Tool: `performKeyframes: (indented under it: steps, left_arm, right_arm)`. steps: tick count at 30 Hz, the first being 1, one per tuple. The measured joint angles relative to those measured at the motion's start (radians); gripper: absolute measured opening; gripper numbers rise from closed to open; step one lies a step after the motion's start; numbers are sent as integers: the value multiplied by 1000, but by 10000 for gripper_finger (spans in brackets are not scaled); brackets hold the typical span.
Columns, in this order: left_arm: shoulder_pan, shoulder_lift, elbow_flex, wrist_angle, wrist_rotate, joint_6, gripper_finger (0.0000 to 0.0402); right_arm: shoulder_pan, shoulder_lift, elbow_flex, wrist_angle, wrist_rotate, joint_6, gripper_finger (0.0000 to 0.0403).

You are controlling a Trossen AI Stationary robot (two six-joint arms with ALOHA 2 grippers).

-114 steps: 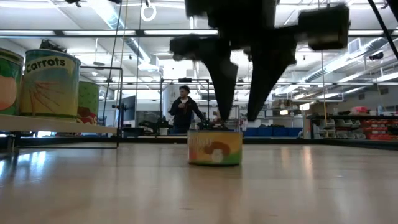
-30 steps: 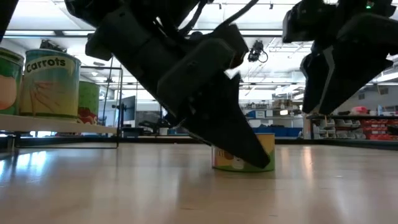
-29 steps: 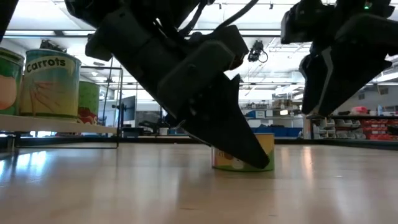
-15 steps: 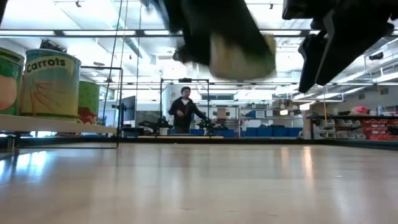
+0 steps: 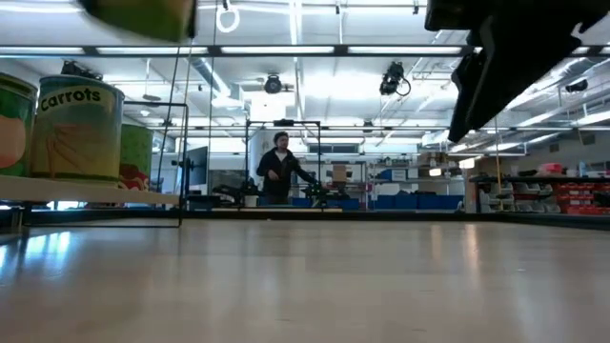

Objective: Pick and place cans onto a shelf
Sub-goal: Put the small yellow can on the shelf

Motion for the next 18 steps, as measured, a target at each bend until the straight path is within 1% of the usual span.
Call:
performKeyframes:
  steps: [1, 7, 10, 11, 14, 16, 18]
  left_arm:
    - [-5, 0, -6, -32, 4, 28, 288]
    - [-59, -1, -102, -1, 122, 132, 288]
    - [-94, -62, -185, 57, 140, 268, 288]
    - [-105, -87, -214, 96, 160, 324, 288]
    - [-155, -144, -322, 209, 265, 479, 288]
    - [-177, -187, -392, 288, 298, 513, 288]
    - [-195, -231, -463, 377, 300, 510, 292]
  right_arm:
    - [0, 0, 0, 16, 6, 6, 373]
    - [-1, 0, 0, 180, 2, -62, 373]
    - [-16, 0, 0, 262, 3, -87, 373]
    - [-22, 0, 0, 272, 2, -90, 373]
    - [-36, 0, 0, 275, -16, -67, 373]
    - [-40, 0, 0, 276, -50, -23, 373]
    - [-41, 0, 0, 284, -88, 35, 373]
